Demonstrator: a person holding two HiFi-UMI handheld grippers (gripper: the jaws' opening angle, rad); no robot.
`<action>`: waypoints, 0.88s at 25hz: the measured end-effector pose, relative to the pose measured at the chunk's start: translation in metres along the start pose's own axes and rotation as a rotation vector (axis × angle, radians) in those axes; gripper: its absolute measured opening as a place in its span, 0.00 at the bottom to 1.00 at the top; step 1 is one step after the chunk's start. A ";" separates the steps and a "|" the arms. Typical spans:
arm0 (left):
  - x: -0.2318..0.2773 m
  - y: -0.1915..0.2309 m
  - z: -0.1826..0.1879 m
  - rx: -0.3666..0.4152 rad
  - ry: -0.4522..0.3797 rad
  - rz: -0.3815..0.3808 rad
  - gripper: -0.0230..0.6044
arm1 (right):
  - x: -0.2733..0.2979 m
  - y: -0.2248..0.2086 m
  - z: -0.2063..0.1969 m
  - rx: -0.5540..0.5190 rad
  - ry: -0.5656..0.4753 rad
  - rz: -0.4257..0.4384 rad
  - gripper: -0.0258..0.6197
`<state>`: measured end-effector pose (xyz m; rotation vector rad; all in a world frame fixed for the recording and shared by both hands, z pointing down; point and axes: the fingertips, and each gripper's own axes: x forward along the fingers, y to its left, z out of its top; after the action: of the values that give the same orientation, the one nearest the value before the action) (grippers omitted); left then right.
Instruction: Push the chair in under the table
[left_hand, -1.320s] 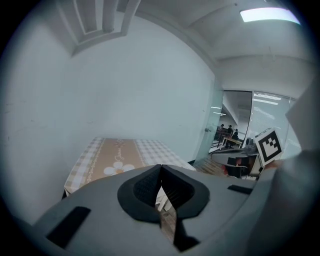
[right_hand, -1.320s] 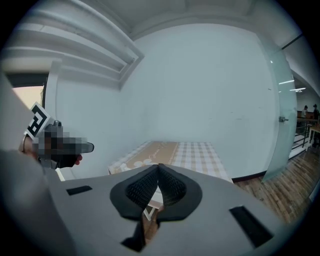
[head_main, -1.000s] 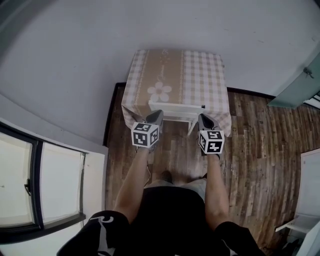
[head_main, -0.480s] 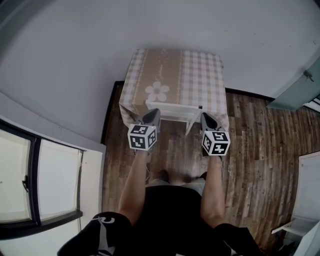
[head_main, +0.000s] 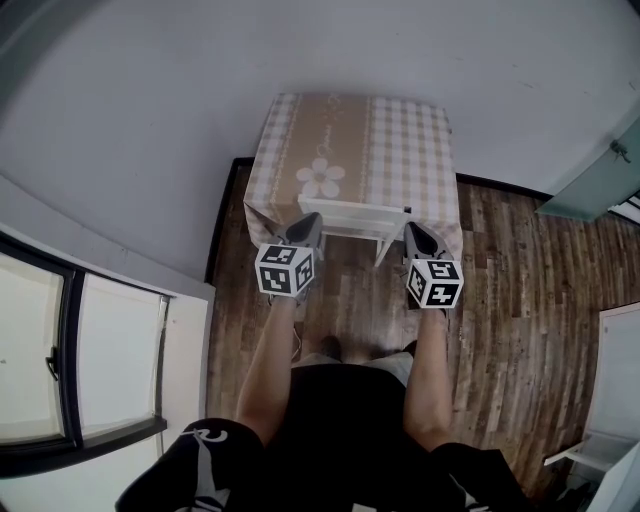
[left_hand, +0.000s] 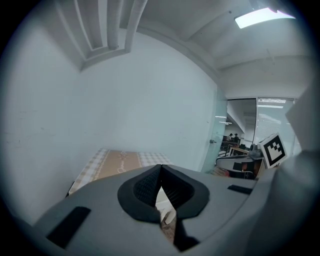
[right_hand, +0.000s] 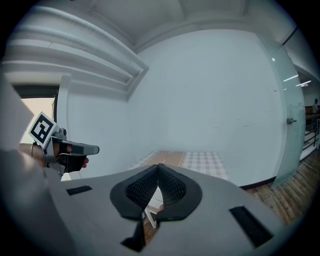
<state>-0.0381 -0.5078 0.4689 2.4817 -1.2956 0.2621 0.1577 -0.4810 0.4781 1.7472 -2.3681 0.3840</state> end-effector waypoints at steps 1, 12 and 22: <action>0.000 0.001 0.000 0.003 0.000 -0.002 0.08 | 0.000 0.001 -0.001 -0.003 0.002 -0.003 0.06; -0.004 0.005 0.003 0.031 0.003 -0.025 0.08 | 0.002 0.014 -0.002 0.005 -0.001 -0.016 0.06; -0.003 0.006 0.005 0.039 -0.002 -0.042 0.08 | 0.002 0.013 0.001 0.012 -0.010 -0.042 0.06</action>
<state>-0.0448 -0.5112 0.4646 2.5393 -1.2485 0.2773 0.1445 -0.4788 0.4766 1.8055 -2.3363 0.3849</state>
